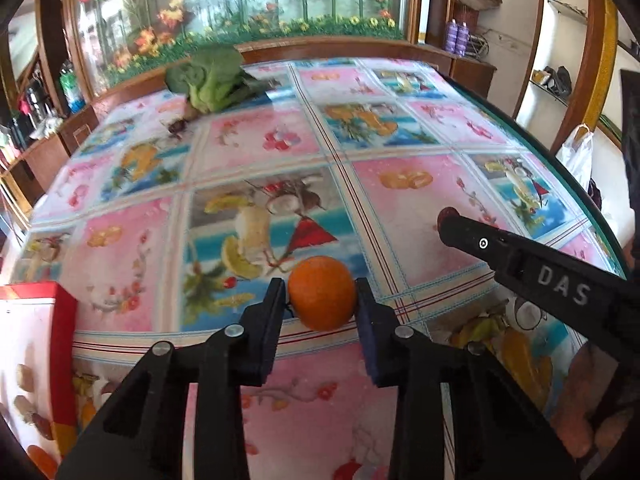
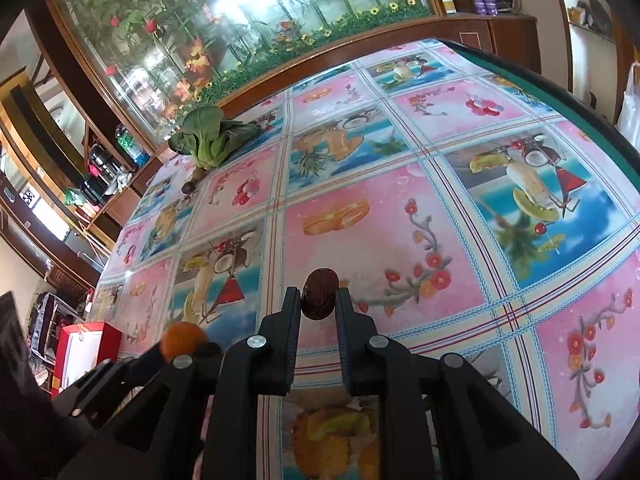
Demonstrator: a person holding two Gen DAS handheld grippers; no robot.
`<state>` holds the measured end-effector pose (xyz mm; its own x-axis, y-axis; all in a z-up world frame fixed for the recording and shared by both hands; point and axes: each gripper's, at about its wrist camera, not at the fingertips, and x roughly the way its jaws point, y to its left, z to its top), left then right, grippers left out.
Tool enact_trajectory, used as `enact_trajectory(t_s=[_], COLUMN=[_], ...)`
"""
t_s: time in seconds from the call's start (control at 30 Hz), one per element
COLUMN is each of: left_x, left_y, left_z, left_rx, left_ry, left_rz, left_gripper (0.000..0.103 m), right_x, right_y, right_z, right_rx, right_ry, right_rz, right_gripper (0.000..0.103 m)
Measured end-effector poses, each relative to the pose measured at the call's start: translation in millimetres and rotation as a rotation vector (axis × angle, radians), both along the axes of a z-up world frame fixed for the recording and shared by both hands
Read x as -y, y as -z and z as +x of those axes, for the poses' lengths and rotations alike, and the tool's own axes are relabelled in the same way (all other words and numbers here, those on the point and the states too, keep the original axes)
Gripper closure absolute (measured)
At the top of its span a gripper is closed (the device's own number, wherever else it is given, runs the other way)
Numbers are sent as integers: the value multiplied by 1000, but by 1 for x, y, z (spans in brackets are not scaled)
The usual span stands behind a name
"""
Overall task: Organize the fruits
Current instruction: 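Grasp a red date with the right gripper while the left gripper grasps an orange, then carry the date and orange into the red tray and open both grippers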
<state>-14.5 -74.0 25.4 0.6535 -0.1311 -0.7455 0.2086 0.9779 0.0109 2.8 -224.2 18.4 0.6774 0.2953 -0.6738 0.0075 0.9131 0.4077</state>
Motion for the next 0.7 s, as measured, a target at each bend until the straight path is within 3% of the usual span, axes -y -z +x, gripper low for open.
enact_trajectory(t_s=[0.3,0.7], left_x=[-27,-74], left_y=[-43,-73], left_z=[-42,-90], left_rx=[172,270], left_ry=[-69,-153], left_rz=[69,75], left_gripper=[66,66], right_x=[-6,-19], right_y=[-13,-20], right_z=[-9,-22], right_rx=[99,190], right_ry=[-24,-44], right_rz=[-24,-94], right_gripper=[87,87])
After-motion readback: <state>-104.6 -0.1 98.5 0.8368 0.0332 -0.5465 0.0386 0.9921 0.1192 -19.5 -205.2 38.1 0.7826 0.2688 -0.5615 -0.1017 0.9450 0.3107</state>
